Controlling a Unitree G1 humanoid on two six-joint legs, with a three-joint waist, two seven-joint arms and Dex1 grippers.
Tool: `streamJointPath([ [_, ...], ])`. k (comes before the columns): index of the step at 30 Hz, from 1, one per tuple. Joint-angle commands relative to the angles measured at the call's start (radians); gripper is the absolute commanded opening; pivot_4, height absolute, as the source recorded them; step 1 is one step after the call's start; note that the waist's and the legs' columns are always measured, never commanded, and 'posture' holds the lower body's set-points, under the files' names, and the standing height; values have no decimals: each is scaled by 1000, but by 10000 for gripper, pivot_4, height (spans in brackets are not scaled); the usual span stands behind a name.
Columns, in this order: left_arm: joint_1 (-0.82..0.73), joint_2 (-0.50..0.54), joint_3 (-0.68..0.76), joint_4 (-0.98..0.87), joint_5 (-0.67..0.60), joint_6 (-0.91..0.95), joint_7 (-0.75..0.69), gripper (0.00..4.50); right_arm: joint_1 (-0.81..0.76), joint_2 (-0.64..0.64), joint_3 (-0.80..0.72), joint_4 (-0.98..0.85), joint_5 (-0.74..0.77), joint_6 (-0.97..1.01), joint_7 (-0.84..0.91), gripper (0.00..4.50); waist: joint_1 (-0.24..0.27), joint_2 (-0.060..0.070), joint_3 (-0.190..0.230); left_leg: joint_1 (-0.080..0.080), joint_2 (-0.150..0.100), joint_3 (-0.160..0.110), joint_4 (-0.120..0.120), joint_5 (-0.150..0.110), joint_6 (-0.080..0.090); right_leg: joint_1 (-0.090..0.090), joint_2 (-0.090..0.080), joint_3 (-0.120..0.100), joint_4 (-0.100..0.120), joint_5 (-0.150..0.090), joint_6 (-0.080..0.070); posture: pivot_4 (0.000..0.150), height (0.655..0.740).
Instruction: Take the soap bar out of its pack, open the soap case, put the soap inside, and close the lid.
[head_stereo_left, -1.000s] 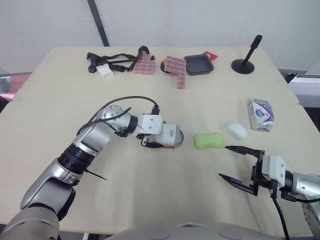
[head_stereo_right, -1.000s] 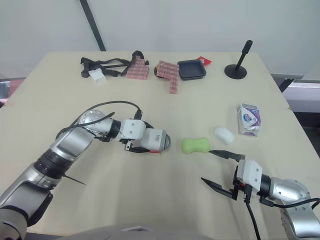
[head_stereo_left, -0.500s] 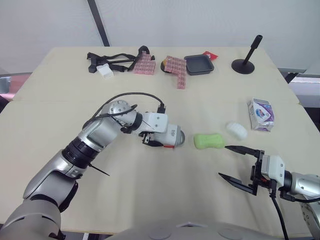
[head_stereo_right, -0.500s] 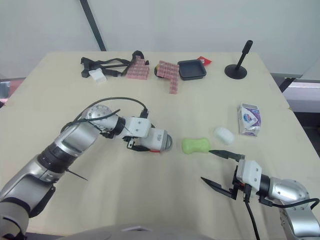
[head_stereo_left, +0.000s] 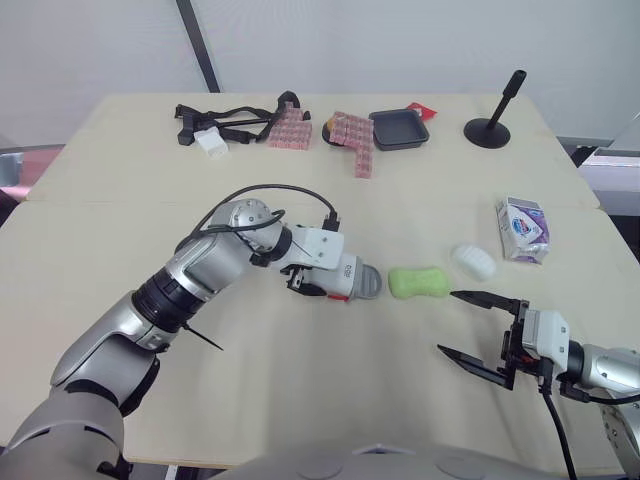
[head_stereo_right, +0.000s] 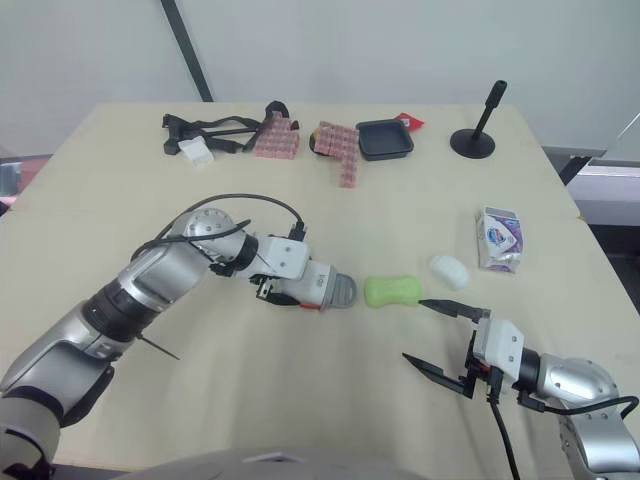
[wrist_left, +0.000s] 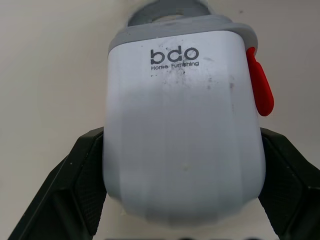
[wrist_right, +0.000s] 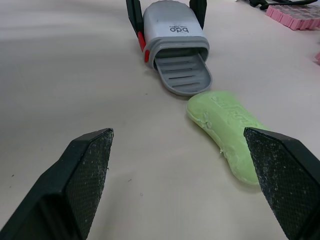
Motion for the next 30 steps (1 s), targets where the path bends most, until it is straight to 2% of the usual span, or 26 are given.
streamJointPath([
  [1, -30, -2, 11, -27, 1, 18, -12, 34749, -2, -2, -9, -5, 7, -18, -4, 44828, 0, 0, 0, 0, 0, 0, 0, 0, 0, 0, 0, 0, 0, 0, 0, 1500, 7400],
  [16, -12, 116, 64, 41, -16, -61, -38, 34749, -13, -4, -2, 7, 5, -18, -4, 44828, -1, 0, 0, 0, 0, 0, 0, 0, 0, 0, 0, 0, 0, 0, 0, 1500, 7400],
  [30, 39, 125, 143, 142, -95, -213, -48, 34749, -21, -12, -9, 31, 9, -27, 11, 44828, 0, 0, 0, -1, 0, 0, 0, 0, 0, 0, 0, -1, -1, 0, 0, 1500, 7400],
])
